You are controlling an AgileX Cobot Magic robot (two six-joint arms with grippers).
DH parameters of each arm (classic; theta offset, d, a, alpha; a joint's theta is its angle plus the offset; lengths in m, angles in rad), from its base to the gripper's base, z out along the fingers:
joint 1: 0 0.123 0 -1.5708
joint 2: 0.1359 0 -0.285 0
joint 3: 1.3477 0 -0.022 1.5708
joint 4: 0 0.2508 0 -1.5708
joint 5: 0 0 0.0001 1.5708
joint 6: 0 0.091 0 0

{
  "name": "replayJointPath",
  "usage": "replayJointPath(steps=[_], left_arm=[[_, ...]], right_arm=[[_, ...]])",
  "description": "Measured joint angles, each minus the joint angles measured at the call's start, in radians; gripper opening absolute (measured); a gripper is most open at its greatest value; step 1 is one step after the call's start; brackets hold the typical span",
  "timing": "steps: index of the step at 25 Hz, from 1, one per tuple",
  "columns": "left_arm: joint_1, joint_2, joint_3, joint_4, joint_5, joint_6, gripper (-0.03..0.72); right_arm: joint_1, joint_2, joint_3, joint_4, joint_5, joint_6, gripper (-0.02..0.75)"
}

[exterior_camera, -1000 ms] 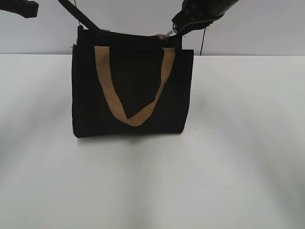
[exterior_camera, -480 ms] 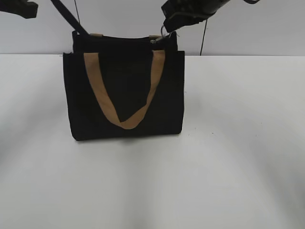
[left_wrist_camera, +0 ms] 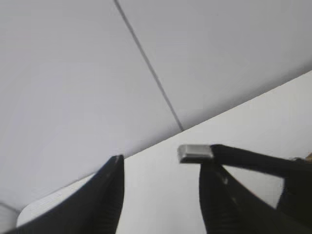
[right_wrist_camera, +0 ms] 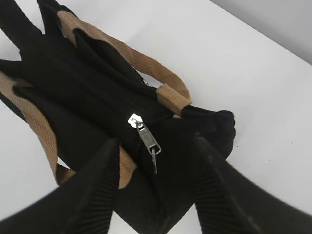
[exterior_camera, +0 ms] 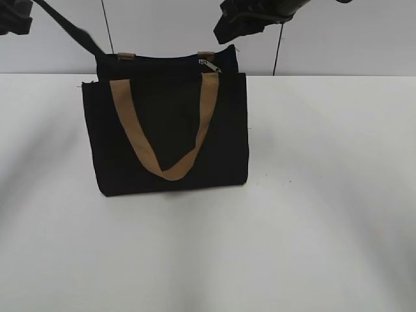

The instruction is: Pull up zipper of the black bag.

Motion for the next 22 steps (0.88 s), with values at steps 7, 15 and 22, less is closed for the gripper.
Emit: replayJointPath(steps=[7,15,22], left_arm=[[0.001,0.000,0.000,-0.182,0.211,0.017,0.384],[0.001,0.000,-0.043,-0.872,0.529,0.484,0.373],[0.001,0.023,-0.224,-1.203,0.965,0.704,0.373]], right_arm=[[0.000,-0.001,0.000,-0.008,0.010,-0.002,0.361],[0.000,-0.041,0.000,-0.062,0.060,0.002,0.363],[-0.023,-0.137,0.000,-0.249,0.251,0.291,0.363]])
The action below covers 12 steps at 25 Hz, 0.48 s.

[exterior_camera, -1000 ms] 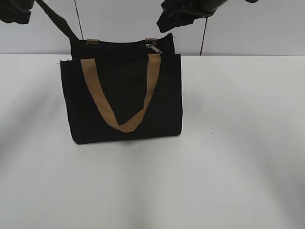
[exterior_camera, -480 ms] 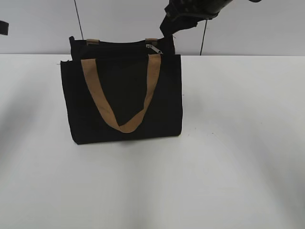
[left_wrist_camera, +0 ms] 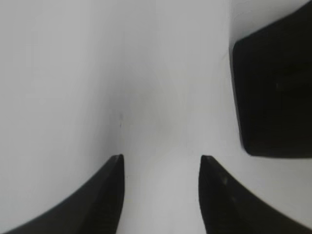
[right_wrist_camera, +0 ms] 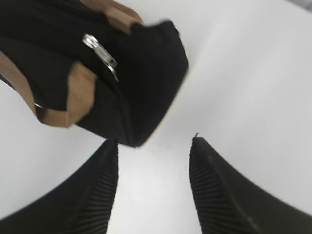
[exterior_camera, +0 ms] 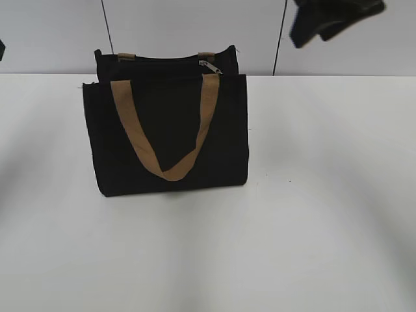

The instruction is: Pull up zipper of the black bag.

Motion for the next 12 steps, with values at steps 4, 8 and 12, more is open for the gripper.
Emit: replayJointPath(steps=[4,8,12], left_arm=[[0.000,0.006,-0.034,-0.014,0.148,0.006,0.373],[0.000,0.006,-0.037,-0.018,0.246,0.009,0.373],[0.000,-0.034,-0.034,-0.022,0.271,0.017,0.373]], right_arm=[[-0.090,-0.037,0.000,-0.066,0.183,0.143,0.364],[-0.193,-0.079,0.028,-0.067,0.204,0.166,0.364],[-0.256,-0.176,0.144,-0.072,0.204,0.152,0.364]])
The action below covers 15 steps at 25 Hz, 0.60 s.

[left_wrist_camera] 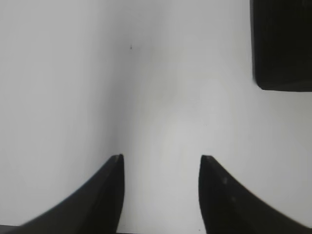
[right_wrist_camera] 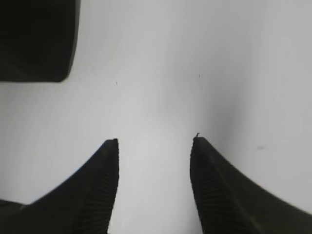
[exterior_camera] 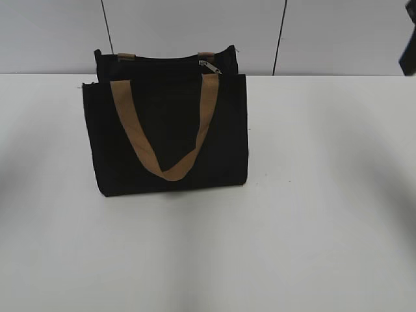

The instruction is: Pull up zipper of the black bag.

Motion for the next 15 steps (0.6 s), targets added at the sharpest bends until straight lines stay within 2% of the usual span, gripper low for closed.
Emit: replayJointPath(steps=[6,15], left_arm=[[0.000,-0.265,0.146,-0.059,0.001,-0.001,0.373],[0.000,-0.811,0.381,-0.059,0.010,0.000,0.379]], right_arm=[[-0.008,-0.266,0.334,0.021,0.005,-0.005,0.361],[-0.008,-0.796,0.724,0.054,0.015,-0.044,0.357]])
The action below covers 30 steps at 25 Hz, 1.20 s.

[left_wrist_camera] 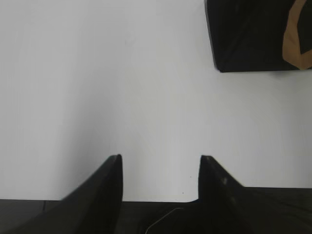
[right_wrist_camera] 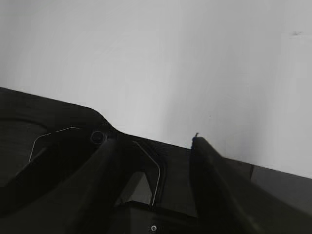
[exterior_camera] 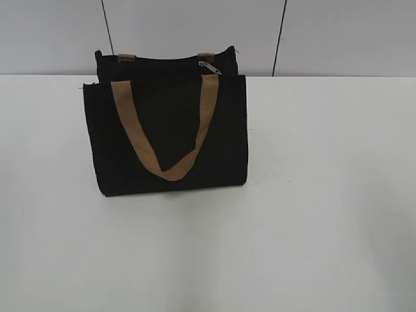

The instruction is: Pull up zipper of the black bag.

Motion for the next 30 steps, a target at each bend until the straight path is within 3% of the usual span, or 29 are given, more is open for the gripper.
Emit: replayJointPath(steps=[9,14,19,23,30], left_arm=[[0.000,-0.415,0.239,0.040,-0.144,0.100,0.379],[0.000,-0.544,0.295,0.012,-0.200,0.177,0.379],[0.000,-0.599,0.299,0.000,-0.197,0.182,0.379],[0.000,-0.612,0.327,-0.091,-0.164,0.184,0.379],[0.000,-0.613,0.328,-0.104,-0.161,0.187,0.379]], right_arm=[[0.000,-0.491,0.229,0.000,0.000,-0.071,0.357],[0.000,-0.712,0.249,0.000,-0.017,-0.079,0.357],[0.000,-0.736,0.280,-0.021,-0.099,-0.085,0.357],[0.000,-0.736,0.293,-0.030,-0.118,-0.086,0.357],[0.000,-0.736,0.293,-0.030,-0.121,-0.086,0.357]])
